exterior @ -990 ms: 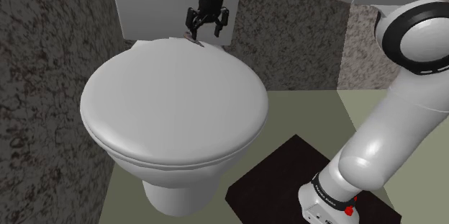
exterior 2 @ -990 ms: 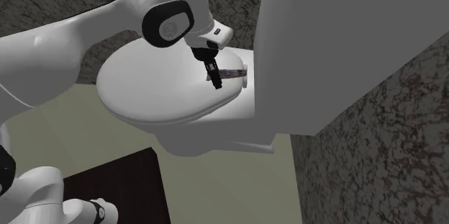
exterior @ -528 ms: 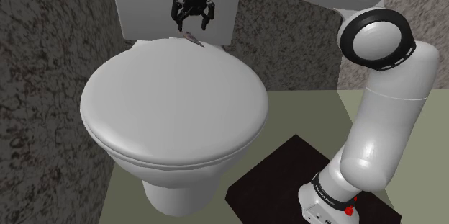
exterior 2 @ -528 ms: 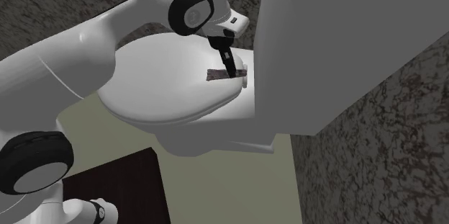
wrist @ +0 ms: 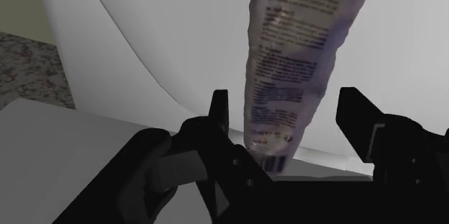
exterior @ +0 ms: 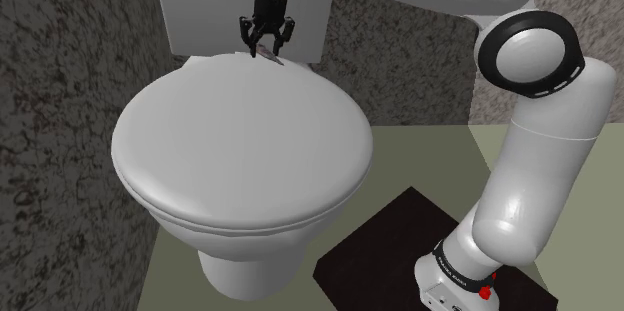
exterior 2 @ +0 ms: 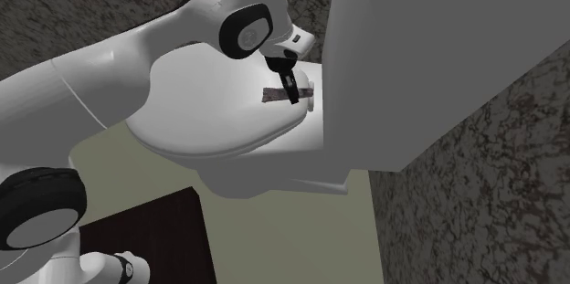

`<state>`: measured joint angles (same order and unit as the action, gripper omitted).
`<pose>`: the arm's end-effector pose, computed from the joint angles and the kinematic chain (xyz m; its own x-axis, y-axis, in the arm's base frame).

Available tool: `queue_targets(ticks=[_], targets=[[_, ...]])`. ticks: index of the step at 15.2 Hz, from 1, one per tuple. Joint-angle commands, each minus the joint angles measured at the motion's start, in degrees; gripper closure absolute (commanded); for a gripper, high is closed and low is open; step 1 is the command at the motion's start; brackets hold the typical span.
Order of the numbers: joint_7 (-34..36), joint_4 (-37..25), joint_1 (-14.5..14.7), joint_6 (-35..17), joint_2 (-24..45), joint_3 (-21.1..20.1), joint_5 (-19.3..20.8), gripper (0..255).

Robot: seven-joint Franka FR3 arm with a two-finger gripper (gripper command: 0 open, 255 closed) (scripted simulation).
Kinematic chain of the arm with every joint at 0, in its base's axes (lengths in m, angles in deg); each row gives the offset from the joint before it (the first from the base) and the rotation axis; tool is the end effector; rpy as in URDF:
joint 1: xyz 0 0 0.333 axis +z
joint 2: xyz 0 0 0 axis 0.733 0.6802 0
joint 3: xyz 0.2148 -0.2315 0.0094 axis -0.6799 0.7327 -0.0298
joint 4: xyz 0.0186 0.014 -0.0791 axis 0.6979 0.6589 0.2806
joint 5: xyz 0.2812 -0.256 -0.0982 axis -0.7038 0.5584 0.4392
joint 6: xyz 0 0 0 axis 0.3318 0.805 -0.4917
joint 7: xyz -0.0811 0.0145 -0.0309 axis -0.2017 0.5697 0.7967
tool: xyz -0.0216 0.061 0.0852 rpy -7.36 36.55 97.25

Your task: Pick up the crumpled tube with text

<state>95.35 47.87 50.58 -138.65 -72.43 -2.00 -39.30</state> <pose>0.6258 0.1978 0.5966 0.9633 -0.1498 0.2229 -0.1561 -0.9877 0.0109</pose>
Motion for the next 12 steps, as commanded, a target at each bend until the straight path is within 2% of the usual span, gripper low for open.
queue_targets(ticks=[1, 9, 12], targets=[[-0.01, 0.43, -0.11, 0.04, 0.02, 0.10, 0.09, 255], [-0.04, 0.28, -0.12, 0.08, 0.12, 0.10, 0.11, 255], [-0.27, -3.06, 0.22, 2.72, 0.83, 0.05, 0.29, 255]])
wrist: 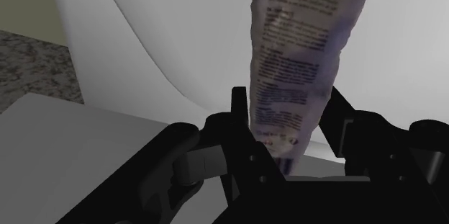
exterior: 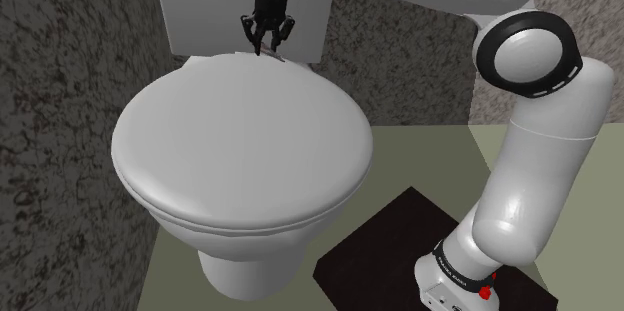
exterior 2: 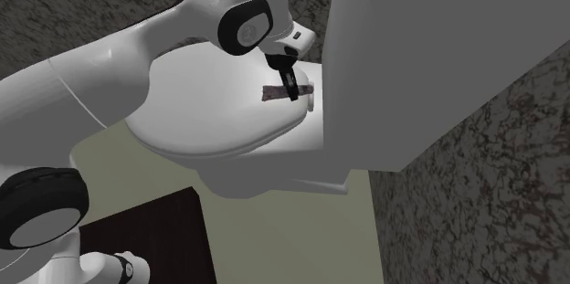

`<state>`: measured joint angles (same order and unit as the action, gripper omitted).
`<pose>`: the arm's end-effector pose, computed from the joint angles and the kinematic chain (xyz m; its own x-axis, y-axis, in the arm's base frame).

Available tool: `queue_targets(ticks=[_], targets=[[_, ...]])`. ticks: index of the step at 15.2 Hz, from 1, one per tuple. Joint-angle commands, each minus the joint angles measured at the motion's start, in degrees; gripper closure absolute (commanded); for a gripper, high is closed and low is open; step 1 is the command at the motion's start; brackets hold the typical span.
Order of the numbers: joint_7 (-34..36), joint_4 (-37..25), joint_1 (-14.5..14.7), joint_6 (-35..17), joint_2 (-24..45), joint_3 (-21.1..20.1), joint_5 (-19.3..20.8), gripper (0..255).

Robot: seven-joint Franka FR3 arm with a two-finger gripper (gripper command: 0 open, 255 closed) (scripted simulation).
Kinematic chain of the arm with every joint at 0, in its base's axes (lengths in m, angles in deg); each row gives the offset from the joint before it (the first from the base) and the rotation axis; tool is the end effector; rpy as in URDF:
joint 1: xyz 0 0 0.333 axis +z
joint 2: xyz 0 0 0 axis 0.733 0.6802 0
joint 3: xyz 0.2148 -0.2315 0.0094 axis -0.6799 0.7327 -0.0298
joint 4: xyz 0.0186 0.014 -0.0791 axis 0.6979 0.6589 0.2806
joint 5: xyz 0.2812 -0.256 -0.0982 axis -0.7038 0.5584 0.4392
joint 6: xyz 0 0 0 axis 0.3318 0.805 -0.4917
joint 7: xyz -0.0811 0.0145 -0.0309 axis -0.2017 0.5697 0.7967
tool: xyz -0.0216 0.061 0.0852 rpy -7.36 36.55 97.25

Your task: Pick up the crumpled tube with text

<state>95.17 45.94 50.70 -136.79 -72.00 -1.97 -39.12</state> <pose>0.6260 0.1961 0.6049 0.9641 -0.1511 0.2185 -0.1582 -0.9873 0.0155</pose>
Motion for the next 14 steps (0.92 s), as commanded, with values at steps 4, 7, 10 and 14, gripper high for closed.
queue_targets(ticks=[4, 7, 10, 14], targets=[[-0.40, -6.15, 0.71, 4.62, 1.71, -0.03, 0.48, 255], [-0.64, -10.47, 1.31, 7.65, 3.02, -0.05, 0.91, 255], [-0.90, -15.46, 2.10, 10.97, 4.73, -0.04, 1.49, 255], [-1.14, -19.64, 2.84, 13.61, 6.29, 0.02, 2.03, 255]])
